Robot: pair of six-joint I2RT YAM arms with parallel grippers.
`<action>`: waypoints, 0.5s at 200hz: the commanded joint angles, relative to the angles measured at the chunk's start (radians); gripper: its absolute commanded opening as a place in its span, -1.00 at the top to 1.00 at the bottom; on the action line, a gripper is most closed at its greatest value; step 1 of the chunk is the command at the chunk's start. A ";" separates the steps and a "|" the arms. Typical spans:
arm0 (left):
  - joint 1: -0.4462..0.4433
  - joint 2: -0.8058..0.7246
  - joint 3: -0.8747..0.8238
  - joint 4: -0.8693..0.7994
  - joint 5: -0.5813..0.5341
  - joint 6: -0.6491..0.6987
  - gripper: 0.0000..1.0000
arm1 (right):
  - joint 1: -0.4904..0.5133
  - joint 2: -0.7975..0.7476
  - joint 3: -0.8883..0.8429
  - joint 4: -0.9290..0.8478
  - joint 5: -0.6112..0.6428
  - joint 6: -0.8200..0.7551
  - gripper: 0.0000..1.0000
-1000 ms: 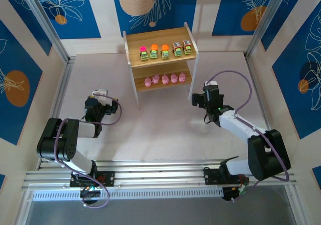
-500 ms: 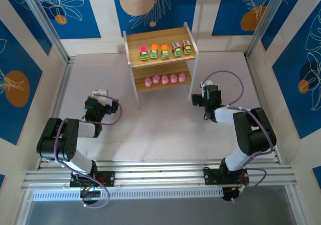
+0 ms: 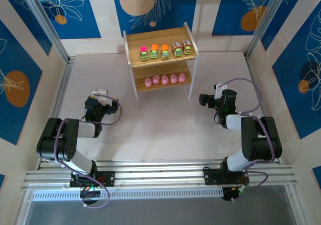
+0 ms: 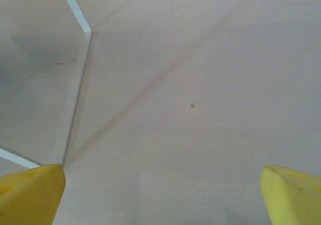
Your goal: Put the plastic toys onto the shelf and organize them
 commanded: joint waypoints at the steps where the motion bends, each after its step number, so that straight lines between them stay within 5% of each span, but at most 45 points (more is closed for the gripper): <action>1: 0.006 0.004 -0.005 0.030 0.022 -0.023 -0.99 | 0.001 -0.013 -0.017 0.062 -0.071 0.002 -0.99; 46: 0.006 0.003 -0.005 0.029 0.022 -0.022 -0.99 | -0.016 0.013 -0.096 0.225 -0.120 0.005 -0.98; 100: 0.005 0.005 -0.005 0.028 0.020 -0.023 -0.99 | 0.000 0.009 -0.093 0.212 -0.071 -0.003 -0.99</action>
